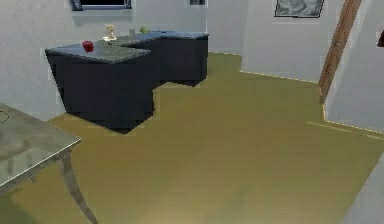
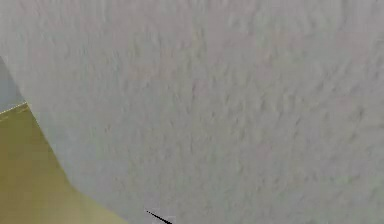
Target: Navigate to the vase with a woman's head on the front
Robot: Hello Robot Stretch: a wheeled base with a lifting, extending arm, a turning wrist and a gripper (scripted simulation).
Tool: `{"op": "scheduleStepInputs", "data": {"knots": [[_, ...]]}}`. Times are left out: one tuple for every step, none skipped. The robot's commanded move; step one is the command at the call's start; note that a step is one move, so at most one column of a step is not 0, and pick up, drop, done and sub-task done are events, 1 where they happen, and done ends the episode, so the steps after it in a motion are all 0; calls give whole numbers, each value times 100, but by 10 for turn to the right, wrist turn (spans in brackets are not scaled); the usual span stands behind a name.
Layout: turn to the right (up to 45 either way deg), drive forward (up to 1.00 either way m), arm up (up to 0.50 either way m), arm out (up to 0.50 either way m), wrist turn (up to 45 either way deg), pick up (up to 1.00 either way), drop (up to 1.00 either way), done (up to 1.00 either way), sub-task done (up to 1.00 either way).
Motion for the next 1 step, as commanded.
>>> {"op": "scheduleStepInputs", "data": {"knots": [[0, 100, 0, 0, 0, 0, 0, 0, 0]]}}
